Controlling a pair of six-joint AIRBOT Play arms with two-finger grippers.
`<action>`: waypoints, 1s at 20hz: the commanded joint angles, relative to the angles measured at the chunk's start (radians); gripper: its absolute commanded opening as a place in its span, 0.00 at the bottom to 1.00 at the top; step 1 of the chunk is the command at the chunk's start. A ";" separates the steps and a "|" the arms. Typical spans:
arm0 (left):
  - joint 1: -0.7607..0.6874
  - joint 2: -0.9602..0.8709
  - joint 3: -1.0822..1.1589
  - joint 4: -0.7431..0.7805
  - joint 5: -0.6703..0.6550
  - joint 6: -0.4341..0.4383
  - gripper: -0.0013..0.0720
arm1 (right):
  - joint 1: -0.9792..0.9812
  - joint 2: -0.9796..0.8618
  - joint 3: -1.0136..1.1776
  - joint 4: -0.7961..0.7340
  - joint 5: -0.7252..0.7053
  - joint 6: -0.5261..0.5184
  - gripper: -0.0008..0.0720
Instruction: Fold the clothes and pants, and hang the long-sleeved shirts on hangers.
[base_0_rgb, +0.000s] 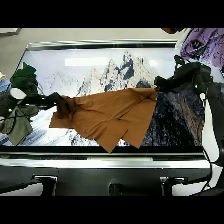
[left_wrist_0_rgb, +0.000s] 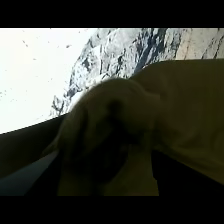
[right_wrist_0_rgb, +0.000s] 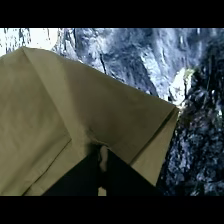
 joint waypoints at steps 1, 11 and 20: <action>0.098 0.126 -0.005 -0.016 -0.122 -0.039 0.86 | 0.001 0.026 0.000 -0.013 -0.051 -0.013 0.05; -0.096 0.404 -0.702 -0.447 0.055 -0.018 0.87 | 0.001 0.081 0.000 -0.016 -0.178 -0.041 0.05; -0.397 0.202 -0.723 -0.529 0.311 -0.018 0.86 | 0.001 0.081 0.000 -0.014 -0.257 -0.041 0.05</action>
